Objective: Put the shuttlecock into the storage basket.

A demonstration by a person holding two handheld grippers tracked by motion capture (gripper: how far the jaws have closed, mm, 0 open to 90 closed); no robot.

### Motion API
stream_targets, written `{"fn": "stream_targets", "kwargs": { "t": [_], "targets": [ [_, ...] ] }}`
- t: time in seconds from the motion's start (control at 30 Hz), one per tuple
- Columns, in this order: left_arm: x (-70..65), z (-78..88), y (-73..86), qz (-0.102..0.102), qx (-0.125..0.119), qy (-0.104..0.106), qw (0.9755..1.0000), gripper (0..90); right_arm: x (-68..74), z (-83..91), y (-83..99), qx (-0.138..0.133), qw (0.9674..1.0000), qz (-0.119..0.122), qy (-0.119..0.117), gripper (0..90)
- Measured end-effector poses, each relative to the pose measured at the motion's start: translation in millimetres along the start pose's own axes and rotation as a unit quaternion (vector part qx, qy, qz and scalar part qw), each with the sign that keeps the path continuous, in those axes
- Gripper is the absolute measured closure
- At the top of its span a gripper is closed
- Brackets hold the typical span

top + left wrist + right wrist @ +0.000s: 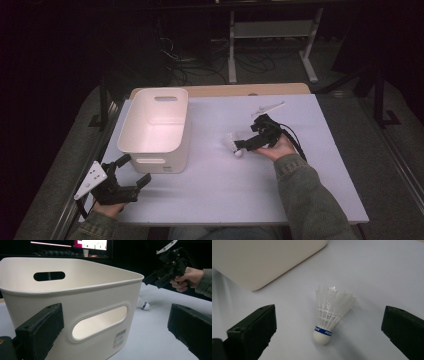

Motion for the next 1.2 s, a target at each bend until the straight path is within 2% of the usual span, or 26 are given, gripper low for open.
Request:
{"fn": "stream_targets", "kwargs": {
  "t": [0.03, 0.23, 0.3, 0.57, 0.9, 1.2],
  "targets": [
    [0.1, 0.0, 0.1, 0.0, 0.0, 0.0, 1.0, 0.0, -1.4, -1.1, -0.8, -0.001, 1.0, 0.007, 0.0, 0.0],
    [0.0, 0.2, 0.0, -0.001, 0.0, 0.0, 1.0, 0.0, -2.9, -5.6, -2.9, 0.013, 0.9999, -0.004, -0.007, 0.0],
    [0.0, 0.2, 0.1, -0.001, 0.001, 0.0, 1.0, 0.0, -4.2, -7.3, -3.7, 0.013, 0.9999, 0.002, -0.006, 0.0],
    [-0.3, 0.3, 0.2, -0.002, 0.001, 0.001, 1.0, 0.0, -5.6, -11.9, -5.0, 0.024, 0.9996, -0.005, -0.014, 0.0],
    [-0.2, 0.4, 0.0, 0.0, 0.0, 0.001, 1.0, 0.0, -6.9, -24.1, -0.2, 0.048, 0.9984, -0.015, -0.026, 0.0],
    [-0.3, 0.7, 0.1, 0.002, 0.001, 0.001, 1.0, 0.0, -5.5, -33.0, 2.1, 0.061, 0.9975, -0.011, -0.033, 0.0]
  ]
}}
Point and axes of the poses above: each handheld gripper's, and its own axes: z roughly backward along the jaws, y roughly out of its underside, x roughly to its left, the point moved 9 cm from there along -z, roughly forward along the jaws, and after that the axes turned 11 degrees about x, right-handed, at the moved point
